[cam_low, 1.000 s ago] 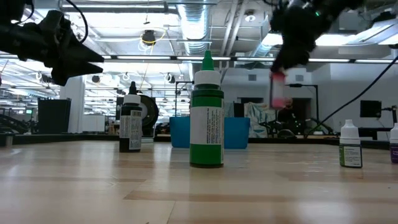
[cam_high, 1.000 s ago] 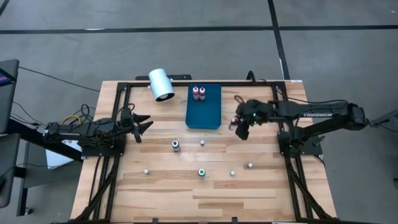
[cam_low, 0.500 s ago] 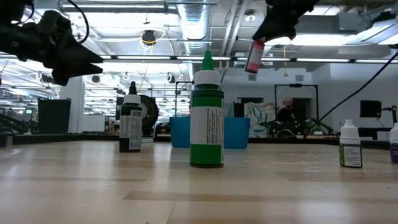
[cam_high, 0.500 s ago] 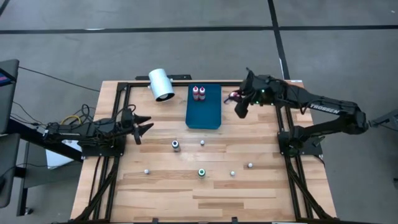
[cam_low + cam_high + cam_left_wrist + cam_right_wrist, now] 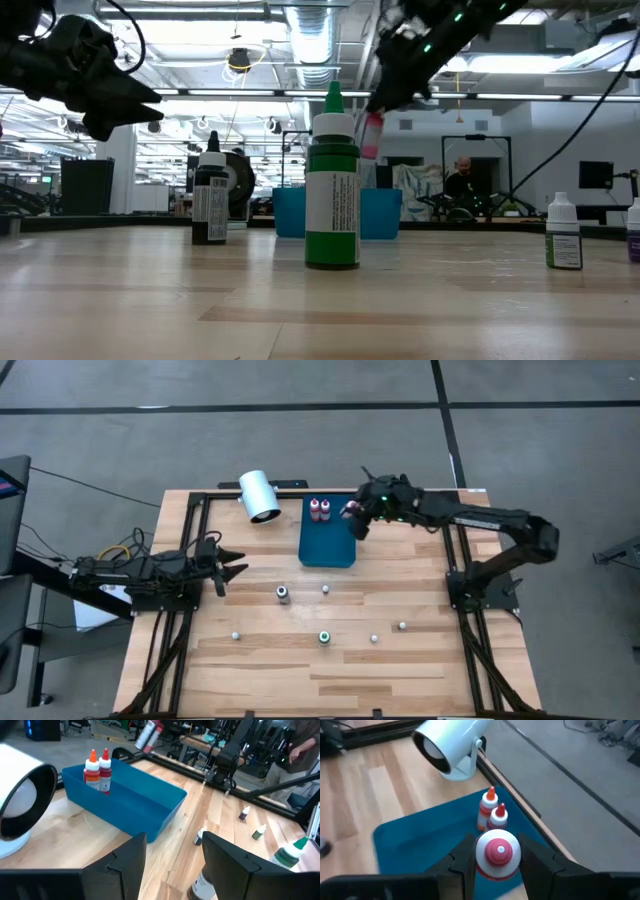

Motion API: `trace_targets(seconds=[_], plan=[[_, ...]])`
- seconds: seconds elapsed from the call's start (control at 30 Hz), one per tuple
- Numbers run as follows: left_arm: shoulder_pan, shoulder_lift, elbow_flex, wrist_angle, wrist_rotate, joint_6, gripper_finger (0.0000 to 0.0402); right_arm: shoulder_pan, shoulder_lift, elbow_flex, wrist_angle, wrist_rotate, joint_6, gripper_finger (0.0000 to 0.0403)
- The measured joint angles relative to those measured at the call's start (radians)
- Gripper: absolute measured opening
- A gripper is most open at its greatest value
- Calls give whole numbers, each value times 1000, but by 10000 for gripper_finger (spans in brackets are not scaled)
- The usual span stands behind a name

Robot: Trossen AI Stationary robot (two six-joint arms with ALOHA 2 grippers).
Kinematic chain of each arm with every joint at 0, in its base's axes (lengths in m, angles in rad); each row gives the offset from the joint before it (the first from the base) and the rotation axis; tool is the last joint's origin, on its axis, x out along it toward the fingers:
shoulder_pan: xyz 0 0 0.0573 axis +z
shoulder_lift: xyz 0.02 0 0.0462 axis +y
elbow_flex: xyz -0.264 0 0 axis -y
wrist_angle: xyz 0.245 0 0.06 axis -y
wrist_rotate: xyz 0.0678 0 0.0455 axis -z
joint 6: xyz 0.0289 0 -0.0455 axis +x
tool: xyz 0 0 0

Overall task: Pick & Place food coloring
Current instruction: Put the big pink food coloring bottle into the blue bin

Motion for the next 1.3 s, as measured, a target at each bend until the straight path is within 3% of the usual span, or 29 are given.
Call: trace_targets(seconds=[0.43,0.7,1.3], plan=[[1,0,0,-19,-32,-22,185,-61,269,125,41,3,-29,111],[0,0,0,-25,-33,-36,185,-91,406,268,-65,55,6,115],[0,0,0,-27,-60,-41,185,-107,438,250,-32,54,44,115]])
